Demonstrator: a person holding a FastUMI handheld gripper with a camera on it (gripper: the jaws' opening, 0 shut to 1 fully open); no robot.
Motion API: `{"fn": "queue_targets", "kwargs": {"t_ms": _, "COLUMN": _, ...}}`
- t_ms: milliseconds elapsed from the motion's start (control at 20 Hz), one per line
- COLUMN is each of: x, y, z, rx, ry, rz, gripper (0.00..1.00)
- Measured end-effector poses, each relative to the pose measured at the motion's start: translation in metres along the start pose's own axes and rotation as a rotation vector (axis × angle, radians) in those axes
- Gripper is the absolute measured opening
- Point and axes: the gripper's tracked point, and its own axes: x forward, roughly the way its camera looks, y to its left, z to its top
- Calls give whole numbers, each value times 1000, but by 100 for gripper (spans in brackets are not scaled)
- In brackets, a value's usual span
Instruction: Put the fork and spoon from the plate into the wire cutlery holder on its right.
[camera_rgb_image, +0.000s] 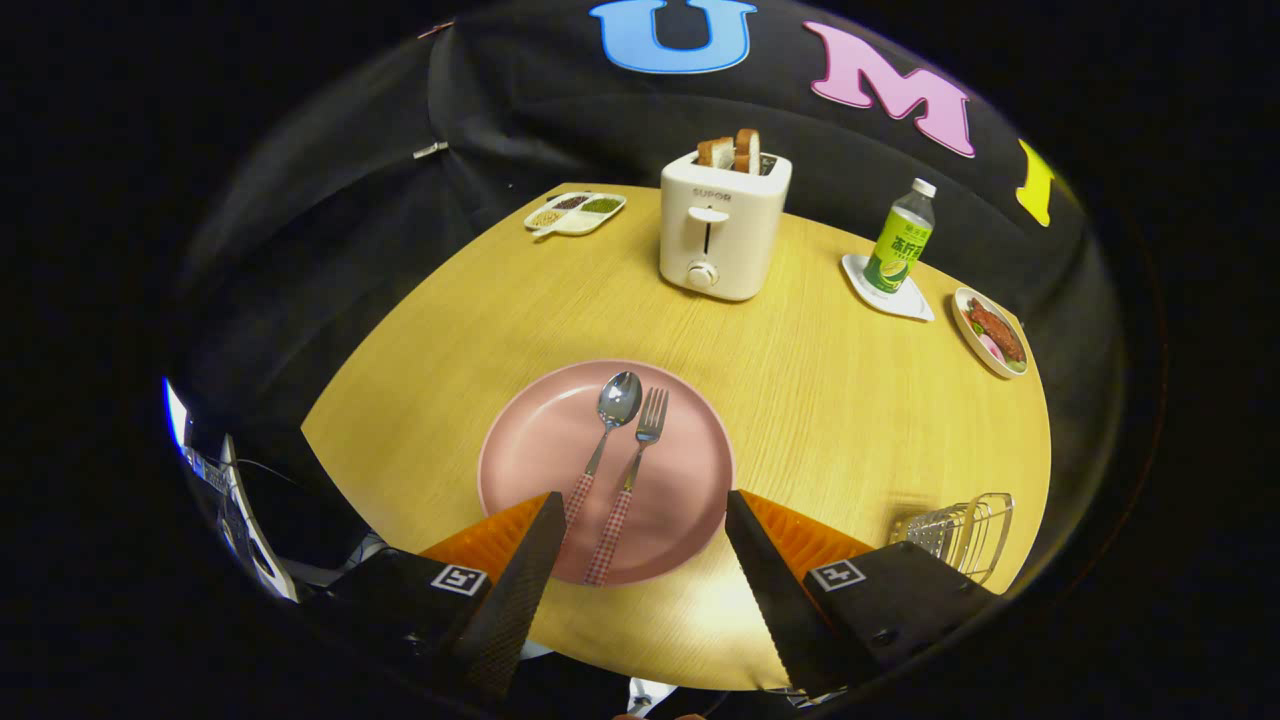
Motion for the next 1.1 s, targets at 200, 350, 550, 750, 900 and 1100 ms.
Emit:
{"fn": "queue_targets", "kwargs": {"t_ms": 200, "x": 27, "y": 7, "z": -22, "rx": -25, "ry": 109, "rz": -4, "gripper": 95}}
{"fn": "queue_targets", "kwargs": {"t_ms": 350, "x": 35, "y": 12, "z": -31, "rx": -9, "ry": 159, "rz": 1, "gripper": 79}}
{"fn": "queue_targets", "kwargs": {"t_ms": 550, "x": 47, "y": 13, "z": -39, "rx": -3, "ry": 221, "rz": -1, "gripper": 72}}
{"fn": "queue_targets", "kwargs": {"t_ms": 750, "x": 47, "y": 20, "z": -48, "rx": 25, "ry": 289, "rz": 17, "gripper": 43}}
{"fn": "queue_targets", "kwargs": {"t_ms": 900, "x": 50, "y": 14, "z": -51, "rx": 35, "ry": 310, "rz": -1, "gripper": 26}}
{"fn": "queue_targets", "kwargs": {"t_ms": 1100, "x": 46, "y": 5, "z": -49, "rx": 77, "ry": 337, "rz": 28, "gripper": 15}}
